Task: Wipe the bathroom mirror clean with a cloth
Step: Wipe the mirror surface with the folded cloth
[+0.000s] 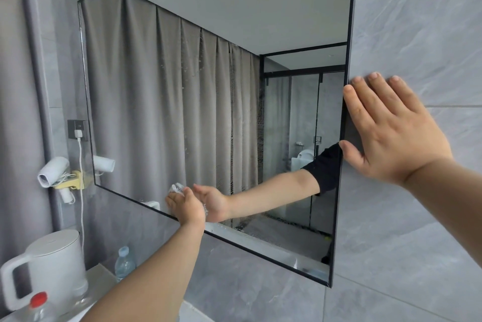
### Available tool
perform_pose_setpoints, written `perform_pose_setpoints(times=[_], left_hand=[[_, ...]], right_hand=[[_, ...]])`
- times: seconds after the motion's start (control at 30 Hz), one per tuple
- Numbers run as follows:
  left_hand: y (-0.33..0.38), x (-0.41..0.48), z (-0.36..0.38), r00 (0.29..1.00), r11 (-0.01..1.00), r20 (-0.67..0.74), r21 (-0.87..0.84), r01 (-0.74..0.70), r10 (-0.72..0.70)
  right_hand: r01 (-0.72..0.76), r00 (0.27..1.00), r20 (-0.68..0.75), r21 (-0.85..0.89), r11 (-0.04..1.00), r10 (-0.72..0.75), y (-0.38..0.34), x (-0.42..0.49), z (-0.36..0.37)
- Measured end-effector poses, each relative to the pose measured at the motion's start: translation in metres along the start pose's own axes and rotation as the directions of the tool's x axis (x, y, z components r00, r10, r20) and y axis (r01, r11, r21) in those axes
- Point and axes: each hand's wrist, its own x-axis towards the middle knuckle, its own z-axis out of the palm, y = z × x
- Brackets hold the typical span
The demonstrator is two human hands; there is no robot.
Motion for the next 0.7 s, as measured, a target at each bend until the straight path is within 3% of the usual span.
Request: perform_pose_setpoints(times=[0.23,0.37,0.43,0.5,0.63,0.7], left_hand=[[0.077,-0.016,0.024,0.924,0.926,0.084,0.014,-0.376,0.374],[0.125,-0.051,0.040,0.775,0.783,0.202,0.057,-0.619,0.599],[0.139,-0.076,0.045,0.631,0.645,0.274,0.047,-0.763,0.726],[0.144,-0.105,0.047,0.432,0.458,0.361,0.017,-0.889,0.826],[0.132,-0.151,0.050,0.020,0.107,0.545,-0.129,-0.986,0.838],[0.126,-0.156,0.055,-0.116,-0.026,0.535,-0.173,-0.985,0.837]], right_hand=[[-0.006,1.000,0.008,-0.012,1.000,0.006,0.001,0.000,0.001],[-0.003,1.000,0.008,-0.020,1.000,0.004,0.001,0.000,0.001],[0.000,1.000,0.007,-0.024,1.000,0.000,0.000,0.000,0.001],[-0.004,1.000,0.006,-0.022,1.000,0.004,0.001,0.000,0.001],[-0.006,1.000,0.016,-0.016,1.000,0.006,0.000,0.000,0.001],[-0.005,1.000,0.016,-0.013,1.000,0.005,0.001,0.000,0.001]])
